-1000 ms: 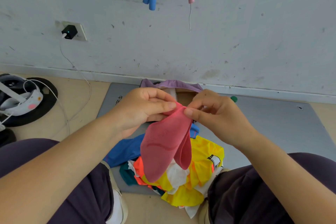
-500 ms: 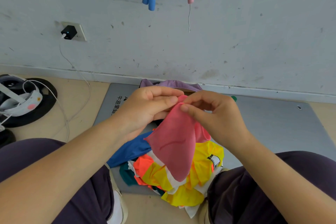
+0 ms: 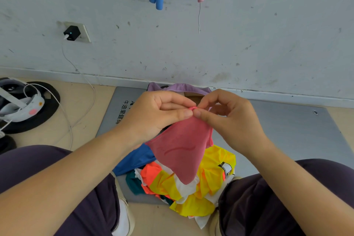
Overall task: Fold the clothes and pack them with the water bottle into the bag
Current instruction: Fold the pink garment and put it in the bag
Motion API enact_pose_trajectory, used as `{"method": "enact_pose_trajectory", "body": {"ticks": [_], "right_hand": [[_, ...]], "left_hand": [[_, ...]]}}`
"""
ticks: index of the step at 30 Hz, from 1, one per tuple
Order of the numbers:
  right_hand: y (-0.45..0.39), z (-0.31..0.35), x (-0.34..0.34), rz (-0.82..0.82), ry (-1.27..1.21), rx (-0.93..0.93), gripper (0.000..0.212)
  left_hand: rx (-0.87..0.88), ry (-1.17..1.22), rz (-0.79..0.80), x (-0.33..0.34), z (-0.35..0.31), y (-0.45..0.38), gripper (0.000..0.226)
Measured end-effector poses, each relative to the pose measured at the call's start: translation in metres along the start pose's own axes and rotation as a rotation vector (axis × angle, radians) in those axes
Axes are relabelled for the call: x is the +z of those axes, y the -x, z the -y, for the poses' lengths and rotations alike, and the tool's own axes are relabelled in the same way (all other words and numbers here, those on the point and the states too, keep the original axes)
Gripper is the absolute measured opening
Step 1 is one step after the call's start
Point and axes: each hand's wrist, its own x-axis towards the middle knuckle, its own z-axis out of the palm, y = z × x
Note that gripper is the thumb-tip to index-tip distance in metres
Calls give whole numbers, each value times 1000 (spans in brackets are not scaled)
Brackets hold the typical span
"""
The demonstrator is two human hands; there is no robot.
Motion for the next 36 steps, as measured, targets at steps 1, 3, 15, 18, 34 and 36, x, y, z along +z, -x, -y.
{"method": "enact_pose_trajectory", "body": {"ticks": [1,3,15,18,34,36], "right_hand": [[-1,-1,-1,26,-34,29,16],[-2,-2,-4,82,-102,80,28],[-6,-11,-14,339,48,166,14],[-5,-13,-11,334,94,131,7],[-17,-30,-26,274,315,175,4],[-19,-36,-35,265,473,184,9]], "left_hand": [[10,-5,5,0,0,0,23],[28,-10,15,-1,0,1,22],[77,-219,-6,-21,-7,-3,18],[29,-272,68,-23,-4,-3,21],[144,-249,-207,-41,2,-13,11],[144,-281,-259,-51,5,-13,11]]}}
